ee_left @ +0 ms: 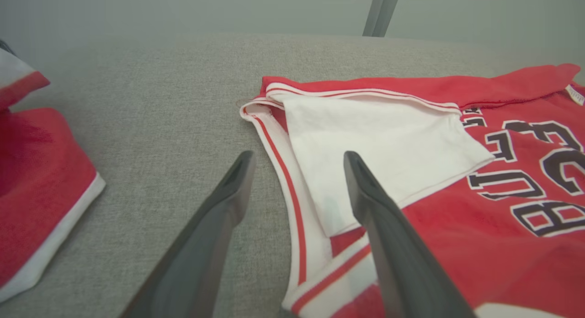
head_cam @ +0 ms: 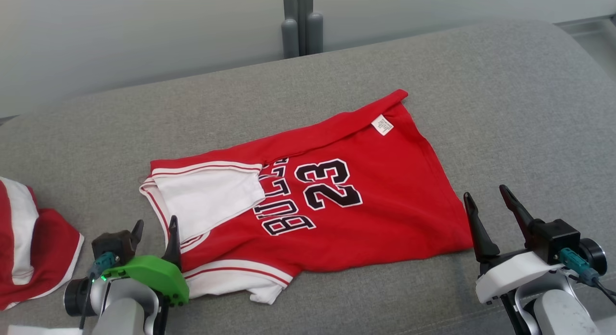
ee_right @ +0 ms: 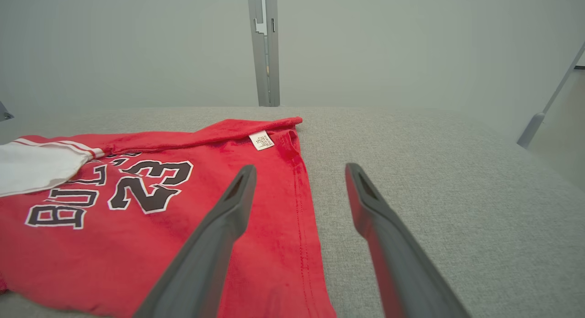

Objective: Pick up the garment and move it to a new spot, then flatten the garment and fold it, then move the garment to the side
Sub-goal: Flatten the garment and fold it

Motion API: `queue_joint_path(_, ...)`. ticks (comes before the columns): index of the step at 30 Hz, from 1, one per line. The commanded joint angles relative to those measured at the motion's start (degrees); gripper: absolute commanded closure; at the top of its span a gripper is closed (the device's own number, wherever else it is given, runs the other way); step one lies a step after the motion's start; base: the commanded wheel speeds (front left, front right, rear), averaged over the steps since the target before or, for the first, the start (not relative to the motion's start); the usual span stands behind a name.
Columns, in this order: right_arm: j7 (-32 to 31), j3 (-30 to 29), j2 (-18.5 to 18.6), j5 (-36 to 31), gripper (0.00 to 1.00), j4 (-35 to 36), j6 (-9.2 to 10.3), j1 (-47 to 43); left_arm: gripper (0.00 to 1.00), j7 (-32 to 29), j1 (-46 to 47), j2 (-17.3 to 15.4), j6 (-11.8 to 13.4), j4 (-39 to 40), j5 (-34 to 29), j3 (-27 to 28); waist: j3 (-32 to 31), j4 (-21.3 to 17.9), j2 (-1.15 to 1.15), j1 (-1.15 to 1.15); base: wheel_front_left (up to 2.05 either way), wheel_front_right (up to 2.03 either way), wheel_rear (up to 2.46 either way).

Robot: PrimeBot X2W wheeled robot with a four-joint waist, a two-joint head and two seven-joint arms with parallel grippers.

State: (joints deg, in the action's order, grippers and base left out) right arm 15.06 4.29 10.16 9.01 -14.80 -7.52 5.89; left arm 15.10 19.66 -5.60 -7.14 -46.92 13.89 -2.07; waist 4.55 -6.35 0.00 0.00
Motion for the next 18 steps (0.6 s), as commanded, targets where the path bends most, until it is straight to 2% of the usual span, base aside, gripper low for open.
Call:
queue_joint_path(1,0.15,0.04,0.05,-0.29,0.00,0.27,0.06,0.73,0.00,-0.18,1.91,-0.35,-0.31,-0.86,0.31,-0.07,1.88,-1.53,0.00,0.00,0.00,0.00,0.00)
queue_joint_path(8,0.15,0.20,-0.52,-0.86,0.00,0.48,0.06,2.18,0.00,-0.77,8.69,-1.58,-0.37,-10.64,3.42,-0.46,4.96,-3.06,0.00,0.00,0.00,0.00,0.00)
queue_joint_path(12,0.15,-0.03,-0.86,-1.16,0.00,0.59,0.06,2.49,0.00,-1.84,10.98,-2.50,1.15,-15.78,3.99,0.10,5.87,-3.50,0.00,0.00,0.00,0.00,0.00)
queue_joint_path(17,0.15,-0.15,-1.16,-1.23,0.00,0.47,0.06,2.58,0.00,-1.45,12.57,-0.97,0.21,-18.33,5.09,-0.65,6.49,-3.42,0.00,0.00,0.00,0.00,0.00)
queue_joint_path(18,0.15,-0.13,-1.23,-1.24,0.00,0.38,0.06,2.63,0.56,-1.31,12.83,-0.64,-0.04,-18.48,5.16,-1.11,6.57,-3.34,0.00,0.00,0.00,0.00,0.00)
